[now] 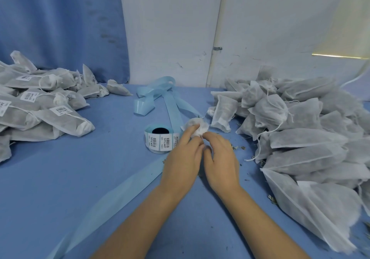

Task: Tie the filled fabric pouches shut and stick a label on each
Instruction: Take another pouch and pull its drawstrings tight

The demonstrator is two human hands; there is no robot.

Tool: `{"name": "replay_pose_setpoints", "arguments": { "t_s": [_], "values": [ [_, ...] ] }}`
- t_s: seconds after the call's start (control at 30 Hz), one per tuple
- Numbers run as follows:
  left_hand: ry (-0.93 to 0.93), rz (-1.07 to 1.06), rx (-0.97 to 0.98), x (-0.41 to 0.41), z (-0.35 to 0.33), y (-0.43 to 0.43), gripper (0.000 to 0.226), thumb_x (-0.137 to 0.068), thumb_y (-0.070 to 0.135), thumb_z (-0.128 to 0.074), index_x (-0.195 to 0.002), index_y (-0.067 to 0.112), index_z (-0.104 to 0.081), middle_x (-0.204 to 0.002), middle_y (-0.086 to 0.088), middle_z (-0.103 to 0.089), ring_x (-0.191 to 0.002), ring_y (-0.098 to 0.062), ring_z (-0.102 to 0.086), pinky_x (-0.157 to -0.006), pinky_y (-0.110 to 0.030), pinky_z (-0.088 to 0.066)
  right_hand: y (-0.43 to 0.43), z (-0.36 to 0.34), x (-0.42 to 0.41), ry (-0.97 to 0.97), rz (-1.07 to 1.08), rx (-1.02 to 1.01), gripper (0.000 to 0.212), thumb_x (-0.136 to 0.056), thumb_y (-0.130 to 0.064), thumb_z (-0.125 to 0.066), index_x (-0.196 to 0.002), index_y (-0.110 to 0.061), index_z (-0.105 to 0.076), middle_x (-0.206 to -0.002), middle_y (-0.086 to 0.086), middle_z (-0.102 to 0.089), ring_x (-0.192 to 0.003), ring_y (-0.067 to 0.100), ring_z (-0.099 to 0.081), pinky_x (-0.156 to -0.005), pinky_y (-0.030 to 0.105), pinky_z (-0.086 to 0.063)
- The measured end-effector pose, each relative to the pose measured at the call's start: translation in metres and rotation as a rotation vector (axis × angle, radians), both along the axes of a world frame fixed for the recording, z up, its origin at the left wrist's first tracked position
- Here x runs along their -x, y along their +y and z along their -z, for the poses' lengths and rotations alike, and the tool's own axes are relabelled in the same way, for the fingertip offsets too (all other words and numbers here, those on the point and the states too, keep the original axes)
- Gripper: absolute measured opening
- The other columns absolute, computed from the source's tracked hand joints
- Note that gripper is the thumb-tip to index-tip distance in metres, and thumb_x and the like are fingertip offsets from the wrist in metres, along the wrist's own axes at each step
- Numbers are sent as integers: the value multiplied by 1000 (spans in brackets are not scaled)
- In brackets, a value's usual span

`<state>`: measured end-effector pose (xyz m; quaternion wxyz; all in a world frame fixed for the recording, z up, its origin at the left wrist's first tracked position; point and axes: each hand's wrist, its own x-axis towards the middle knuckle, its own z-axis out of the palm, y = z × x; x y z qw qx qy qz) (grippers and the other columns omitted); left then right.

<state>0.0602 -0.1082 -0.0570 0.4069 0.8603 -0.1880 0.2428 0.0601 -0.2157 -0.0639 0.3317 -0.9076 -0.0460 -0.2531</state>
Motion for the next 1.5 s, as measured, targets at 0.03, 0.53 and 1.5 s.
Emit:
{"name": "replay_pose_setpoints", "arguments": {
  "t_s": [0.03,0.53,1.5],
  "values": [
    [37,78,128,-1,0,0,14,-97,6,-47,-97,9,-61,-135,9,-47,-119,1,-46,-94,-13,-38,1,0,1,-8,-20,1,43,-90,-3,-48,-130,-17,-58,-135,-5,-55,-125,13,-45,-93,13,-28],
    [231,222,543,-6,0,-6,14,-100,5,-44,-103,4,-57,-131,6,-56,-123,0,-49,-104,-27,-39,6,1,3,-202,-64,-78,48,-91,-9,-47,-137,-17,-52,-134,-22,-40,-114,0,-40,-98,-1,-20],
    [215,14,574,-3,3,5,17,-101,21,-43,-86,25,-47,-78,9,-63,-50,-13,-57,-54,-15,-44,0,-2,-1,33,-163,-464,11,-84,-22,-72,-81,-30,-78,-84,-21,-73,-93,14,-58,-79,20,-44]
  ]
}}
